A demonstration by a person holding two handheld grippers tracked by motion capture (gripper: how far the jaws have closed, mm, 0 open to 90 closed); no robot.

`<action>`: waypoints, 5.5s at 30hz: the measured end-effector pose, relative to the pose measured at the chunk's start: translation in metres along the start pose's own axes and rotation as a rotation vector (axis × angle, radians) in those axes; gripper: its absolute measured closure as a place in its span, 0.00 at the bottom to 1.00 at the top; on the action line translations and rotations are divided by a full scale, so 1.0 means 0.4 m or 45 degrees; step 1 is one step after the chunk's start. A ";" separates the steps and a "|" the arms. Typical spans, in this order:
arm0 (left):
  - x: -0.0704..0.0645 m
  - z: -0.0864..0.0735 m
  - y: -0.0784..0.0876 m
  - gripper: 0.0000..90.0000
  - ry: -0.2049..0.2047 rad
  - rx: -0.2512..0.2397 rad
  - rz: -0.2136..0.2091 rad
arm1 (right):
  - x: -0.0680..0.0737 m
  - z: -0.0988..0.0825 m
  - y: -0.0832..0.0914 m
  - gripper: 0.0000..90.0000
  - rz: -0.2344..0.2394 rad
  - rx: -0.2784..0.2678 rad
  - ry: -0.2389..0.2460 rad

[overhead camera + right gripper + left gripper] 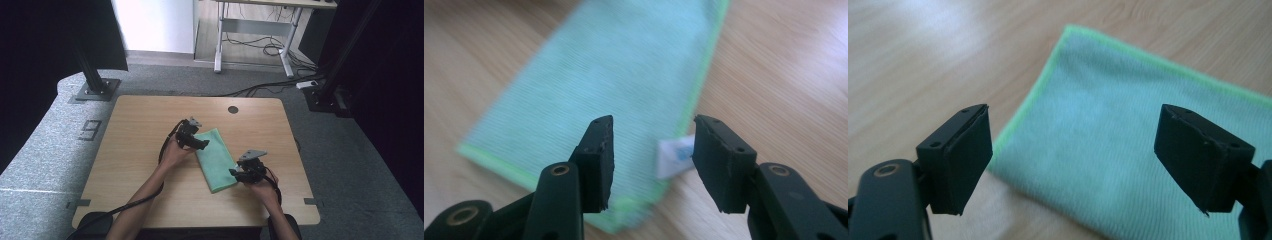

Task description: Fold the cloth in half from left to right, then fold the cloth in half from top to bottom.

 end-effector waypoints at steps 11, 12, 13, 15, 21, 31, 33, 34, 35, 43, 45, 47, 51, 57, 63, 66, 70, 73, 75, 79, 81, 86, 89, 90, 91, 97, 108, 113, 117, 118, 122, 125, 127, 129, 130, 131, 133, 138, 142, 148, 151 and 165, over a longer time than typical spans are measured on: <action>0.007 -0.089 -0.021 0.17 0.002 0.082 0.031 | -0.048 -0.057 -0.020 0.54 -0.012 0.080 -0.057; 0.013 -0.096 -0.024 0.17 0.013 0.086 0.044 | -0.049 -0.064 -0.024 0.54 -0.013 0.093 -0.054; 0.013 -0.096 -0.024 0.17 0.013 0.086 0.044 | -0.049 -0.064 -0.024 0.54 -0.013 0.093 -0.054; 0.018 -0.099 -0.025 0.18 0.021 0.088 0.049 | -0.052 -0.071 -0.020 0.54 -0.012 0.099 -0.064; 0.033 -0.098 -0.029 0.17 0.036 0.083 0.069 | -0.044 -0.071 -0.007 0.53 -0.004 0.083 -0.051; 0.085 -0.086 -0.038 0.17 0.067 0.039 0.105 | -0.013 -0.058 -0.037 0.50 0.046 0.090 -0.005; 0.102 -0.076 -0.039 0.17 0.104 0.013 0.127 | -0.012 -0.059 -0.036 0.50 0.049 0.092 -0.006; 0.119 -0.069 -0.041 0.17 0.134 0.011 0.152 | -0.005 -0.059 -0.038 0.50 0.060 0.087 -0.007; 0.130 -0.066 -0.043 0.17 0.141 0.011 0.176 | -0.001 -0.058 -0.039 0.50 0.066 0.085 -0.010; 0.165 -0.060 -0.055 0.17 0.161 0.041 0.241 | 0.056 -0.043 -0.053 0.50 0.107 0.079 0.048; 0.149 -0.065 -0.052 0.18 0.138 0.051 0.215 | 0.058 -0.042 -0.054 0.50 0.104 0.080 0.047; 0.118 -0.075 -0.040 0.18 0.086 0.061 0.183 | 0.058 -0.042 -0.054 0.49 0.102 0.077 0.043; 0.071 -0.099 -0.018 0.18 0.033 0.072 0.133 | 0.058 -0.042 -0.055 0.49 0.103 0.072 0.041; -0.020 -0.153 0.038 0.17 -0.055 0.089 0.053 | 0.057 -0.041 -0.057 0.47 0.099 0.071 0.038; -0.096 -0.213 0.086 0.17 -0.071 0.089 -0.013 | 0.058 -0.039 -0.059 0.46 0.090 0.068 0.030; -0.122 -0.235 0.102 0.17 -0.051 0.081 -0.046 | 0.059 -0.039 -0.060 0.45 0.087 0.065 0.028; -0.156 -0.265 0.124 0.17 -0.027 0.071 -0.078 | 0.062 -0.038 -0.062 0.44 0.081 0.064 0.023; -0.164 -0.273 0.133 0.17 -0.033 0.070 -0.076 | 0.064 -0.038 -0.062 0.44 0.078 0.063 0.019; -0.167 -0.280 0.138 0.18 -0.035 0.067 -0.074 | 0.066 -0.038 -0.062 0.44 0.078 0.061 0.017; -0.153 -0.288 0.146 0.17 -0.032 0.071 -0.055 | 0.073 -0.036 -0.064 0.43 0.081 0.065 0.019; -0.141 -0.290 0.150 0.17 -0.033 0.076 -0.037 | 0.079 -0.031 -0.068 0.43 0.085 0.062 0.026; -0.111 -0.300 0.159 0.17 0.010 0.068 -0.012 | 0.097 -0.013 -0.087 0.42 0.090 0.057 0.038; -0.099 -0.304 0.161 0.17 0.032 0.063 -0.023 | 0.103 -0.003 -0.098 0.41 0.091 0.051 0.034; -0.096 -0.305 0.161 0.17 0.025 0.060 -0.027 | 0.102 -0.001 -0.100 0.41 0.088 0.049 0.035; -0.094 -0.305 0.161 0.17 0.021 0.059 -0.027 | 0.102 0.001 -0.103 0.40 0.085 0.046 0.029; -0.087 -0.303 0.156 0.17 0.010 0.038 -0.032 | 0.101 0.003 -0.108 0.38 0.065 0.031 0.005; -0.092 -0.293 0.177 0.17 0.005 0.016 -0.056 | 0.095 0.002 -0.097 0.32 0.044 0.022 -0.014; -0.100 -0.301 0.212 0.16 -0.012 0.016 -0.060 | 0.077 0.000 -0.073 0.24 0.035 0.007 -0.020; -0.090 -0.332 0.235 0.14 -0.022 0.048 -0.037 | 0.058 -0.015 -0.058 0.19 0.029 0.013 -0.040; -0.083 -0.347 0.242 0.12 -0.013 0.057 -0.028 | 0.049 -0.024 -0.053 0.16 0.028 0.019 -0.032; -0.061 -0.375 0.256 0.12 0.018 0.065 -0.003 | 0.037 -0.038 -0.047 0.14 0.028 0.022 -0.036; -0.047 -0.390 0.261 0.11 0.051 0.062 -0.001 | 0.019 -0.055 -0.046 0.05 0.008 0.038 -0.045; -0.039 -0.396 0.258 0.10 0.061 0.068 0.006 | 0.010 -0.061 -0.048 0.01 -0.004 0.038 -0.052; -0.035 -0.400 0.252 0.09 0.065 0.078 0.011 | 0.008 -0.063 -0.049 0.00 -0.006 0.040 -0.057; -0.034 -0.401 0.250 0.07 0.057 0.082 0.019 | 0.003 -0.070 -0.052 0.00 -0.011 0.047 -0.057; -0.035 -0.402 0.248 0.07 0.048 0.084 0.026 | 0.003 -0.070 -0.052 0.00 -0.011 0.047 -0.057; -0.036 -0.402 0.248 0.05 0.045 0.084 0.023 | 0.000 -0.077 -0.055 0.00 -0.010 0.051 -0.063; -0.031 -0.403 0.243 0.01 0.046 0.072 0.028 | -0.007 -0.082 -0.058 0.00 -0.022 0.039 -0.060; -0.030 -0.404 0.241 0.00 0.044 0.066 0.029 | -0.008 -0.083 -0.058 0.00 -0.023 0.028 -0.061; -0.030 -0.403 0.240 0.00 0.044 0.066 0.026 | -0.008 -0.082 -0.061 0.00 -0.033 0.009 -0.067; -0.029 -0.403 0.239 0.00 0.043 0.067 0.025 | -0.008 -0.082 -0.061 0.00 -0.034 0.009 -0.067; -0.020 -0.400 0.236 0.00 0.067 0.066 0.046 | -0.008 -0.081 -0.061 0.00 -0.035 0.009 -0.069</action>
Point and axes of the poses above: each handheld gripper's, and its own axes: y roughly backward along the jaws, z roughly out of its top, x roughly to its left, the point moved 8 cm from there along -y, roughly forward along the jaws, and after that the axes turned 1 degree about -z, right-handed, at the moved point
